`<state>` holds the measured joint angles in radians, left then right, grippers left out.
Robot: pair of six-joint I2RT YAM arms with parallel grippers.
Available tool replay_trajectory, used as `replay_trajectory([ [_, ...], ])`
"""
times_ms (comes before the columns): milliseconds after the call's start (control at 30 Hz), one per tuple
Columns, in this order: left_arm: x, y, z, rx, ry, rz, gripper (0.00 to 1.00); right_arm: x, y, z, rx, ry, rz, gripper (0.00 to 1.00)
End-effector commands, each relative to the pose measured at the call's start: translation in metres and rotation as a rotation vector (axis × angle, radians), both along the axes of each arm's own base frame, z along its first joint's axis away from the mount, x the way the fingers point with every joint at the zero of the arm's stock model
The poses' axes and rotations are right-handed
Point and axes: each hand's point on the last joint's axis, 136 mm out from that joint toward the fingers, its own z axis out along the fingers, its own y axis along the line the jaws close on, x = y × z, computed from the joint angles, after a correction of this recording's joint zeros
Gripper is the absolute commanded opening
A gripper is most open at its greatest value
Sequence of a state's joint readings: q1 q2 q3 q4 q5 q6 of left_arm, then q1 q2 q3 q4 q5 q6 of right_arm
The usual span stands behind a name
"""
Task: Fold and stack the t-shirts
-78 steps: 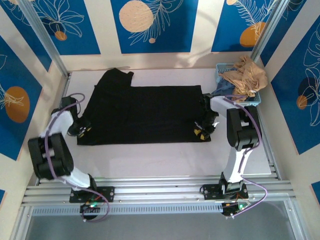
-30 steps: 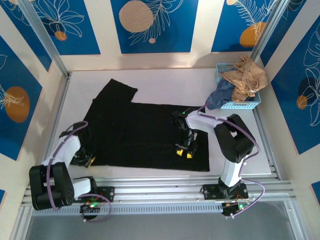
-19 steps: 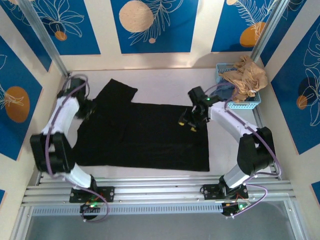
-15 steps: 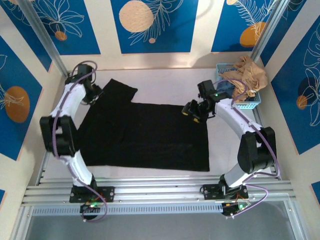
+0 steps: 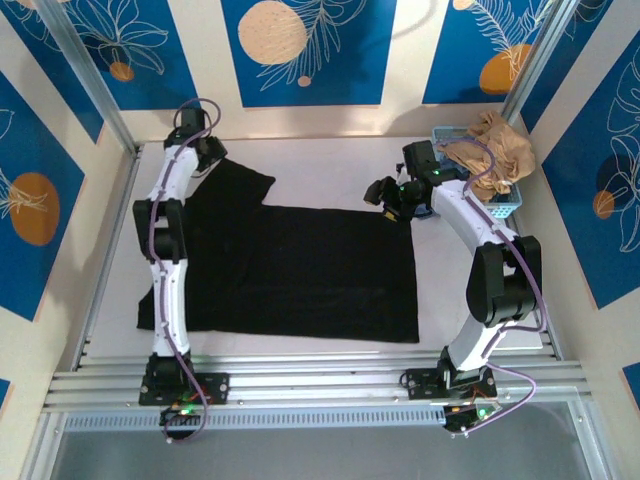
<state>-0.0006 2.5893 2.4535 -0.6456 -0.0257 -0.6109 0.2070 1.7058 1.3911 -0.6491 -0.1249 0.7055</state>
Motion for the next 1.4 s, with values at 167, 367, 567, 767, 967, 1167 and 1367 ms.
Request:
replay_trajectory([
  [167,0.041,-0.002,-0.03,-0.074,-0.096,0.039,0.58,-0.017,-0.002,0.016,0.019,-0.002,0.011,0.59],
  [367,0.029,-0.024,-0.062,-0.156,-0.001,0.015,0.57,-0.025,-0.008,0.013,0.043,0.004,-0.015,0.59],
  [567,-0.016,-0.054,-0.1,-0.16,0.221,-0.055,0.55,-0.021,-0.01,0.009,0.055,0.005,-0.024,0.59],
  [767,-0.056,-0.049,-0.111,-0.1,0.389,-0.034,0.38,-0.011,-0.024,-0.005,-0.032,0.048,-0.06,0.58],
  [967,-0.053,-0.036,-0.096,-0.051,0.364,0.006,0.04,0.002,-0.069,-0.04,-0.326,0.22,-0.183,0.59],
  [1167,-0.043,-0.013,-0.042,0.031,0.264,0.059,0.0,0.03,-0.087,-0.068,-0.474,0.262,-0.228,0.62],
  [1367,-0.044,-0.004,-0.026,-0.018,0.239,0.082,0.0,0.053,-0.099,-0.09,-0.556,0.281,-0.239,0.62],
])
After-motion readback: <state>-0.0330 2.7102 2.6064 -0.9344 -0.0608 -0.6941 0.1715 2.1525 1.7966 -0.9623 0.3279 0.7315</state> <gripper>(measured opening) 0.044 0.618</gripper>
